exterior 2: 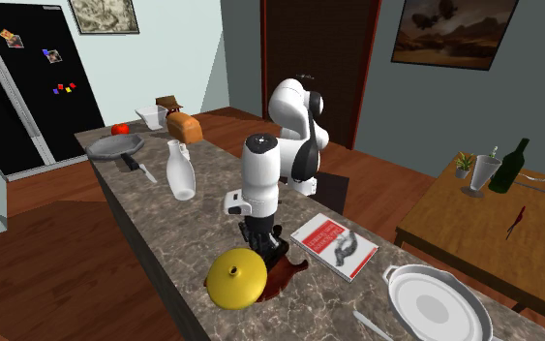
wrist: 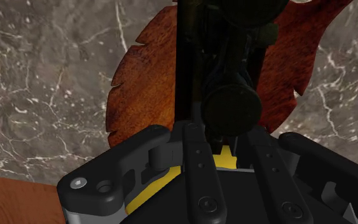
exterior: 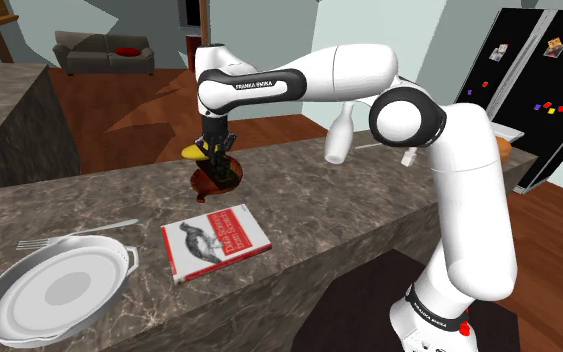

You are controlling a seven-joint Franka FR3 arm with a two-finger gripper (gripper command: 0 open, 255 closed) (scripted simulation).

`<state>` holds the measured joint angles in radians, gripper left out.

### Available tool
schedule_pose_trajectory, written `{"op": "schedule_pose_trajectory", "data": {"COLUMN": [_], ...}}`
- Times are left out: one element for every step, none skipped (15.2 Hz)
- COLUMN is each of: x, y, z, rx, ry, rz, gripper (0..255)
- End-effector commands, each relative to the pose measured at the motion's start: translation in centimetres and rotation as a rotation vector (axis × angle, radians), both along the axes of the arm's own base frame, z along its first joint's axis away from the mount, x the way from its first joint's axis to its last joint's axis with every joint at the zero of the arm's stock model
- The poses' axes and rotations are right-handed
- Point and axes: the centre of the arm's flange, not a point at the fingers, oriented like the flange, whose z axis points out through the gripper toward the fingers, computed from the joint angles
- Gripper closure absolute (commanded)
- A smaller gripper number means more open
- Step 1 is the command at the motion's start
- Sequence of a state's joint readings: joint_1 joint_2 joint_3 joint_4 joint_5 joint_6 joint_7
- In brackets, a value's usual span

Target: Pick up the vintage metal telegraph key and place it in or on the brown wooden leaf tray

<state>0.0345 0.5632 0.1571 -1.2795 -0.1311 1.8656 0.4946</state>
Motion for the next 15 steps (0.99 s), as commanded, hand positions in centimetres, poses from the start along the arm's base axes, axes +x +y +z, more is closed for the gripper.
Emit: {"op": "schedule_pose_trajectory", "data": {"x": [0.0,0.0,0.0,0.0,0.0,0.0,0.0,0.0,-0.1,-0.1,-0.2,-0.2,-0.2,-0.2,-0.2], "y": [0.0,0.0,0.0,0.0,0.0,0.0,0.0,0.0,0.0,0.1,0.1,0.2,0.2,0.2,0.2], "z": [0.0,0.0,0.0,0.0,0.0,0.0,0.0,0.0,1.4,2.7,4.0,5.0,5.0,5.0,5.0], "rx": [0.000,0.000,0.000,0.000,0.000,0.000,0.000,0.000,0.000,0.000,0.000,0.000,0.000,0.000,0.000], "ry": [-0.001,-0.001,-0.001,-0.001,-0.001,-0.001,-0.001,-0.001,-0.001,-0.001,-0.001,-0.001,-0.001,-0.001,-0.001], "rz": [0.000,0.000,0.000,0.000,0.000,0.000,0.000,0.000,0.000,0.000,0.000,0.000,0.000,0.000,0.000], "gripper": [255,255,0,0,0,0,0,0,0,0,0,0,0,0,0]}}
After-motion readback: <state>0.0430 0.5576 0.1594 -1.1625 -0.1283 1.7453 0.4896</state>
